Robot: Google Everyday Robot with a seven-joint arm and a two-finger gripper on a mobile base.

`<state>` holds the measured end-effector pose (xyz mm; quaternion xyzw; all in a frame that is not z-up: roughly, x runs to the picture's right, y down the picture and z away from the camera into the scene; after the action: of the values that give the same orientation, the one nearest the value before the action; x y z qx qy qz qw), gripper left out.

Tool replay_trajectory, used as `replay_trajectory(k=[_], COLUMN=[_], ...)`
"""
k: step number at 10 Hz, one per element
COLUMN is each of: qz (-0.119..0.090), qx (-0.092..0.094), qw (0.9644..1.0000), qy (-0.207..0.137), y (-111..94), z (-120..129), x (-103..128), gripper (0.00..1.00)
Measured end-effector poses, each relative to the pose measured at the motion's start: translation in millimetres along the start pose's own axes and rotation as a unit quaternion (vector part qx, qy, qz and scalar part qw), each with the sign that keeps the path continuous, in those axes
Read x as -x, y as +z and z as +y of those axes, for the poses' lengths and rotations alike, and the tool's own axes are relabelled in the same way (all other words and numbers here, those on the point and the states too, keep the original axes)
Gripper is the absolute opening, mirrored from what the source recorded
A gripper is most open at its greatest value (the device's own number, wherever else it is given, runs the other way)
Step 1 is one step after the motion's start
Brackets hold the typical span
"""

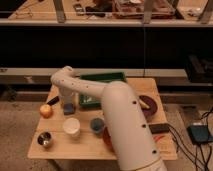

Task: Wipe red bowl with sponge

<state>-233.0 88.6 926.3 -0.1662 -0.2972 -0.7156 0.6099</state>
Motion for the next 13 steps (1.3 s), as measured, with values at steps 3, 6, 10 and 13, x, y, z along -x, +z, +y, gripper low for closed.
replay_trajectory(k=[3,6,10,13], qz=[0.013,0.031,0.040,0.032], qx=[-0.015,-0.029,-0.035,-0.028], qw=[0.9996,0.9984,0.9952,0.9912], qy=[0.019,0.037,0.083,0.126], y=[-34.6,-104.0,-160.7,-174.6], z=[11.5,37.3,123.8,174.6], x=[-8.9,-6.9,26.9,86.7], gripper=[0.01,0.00,0.00,0.00])
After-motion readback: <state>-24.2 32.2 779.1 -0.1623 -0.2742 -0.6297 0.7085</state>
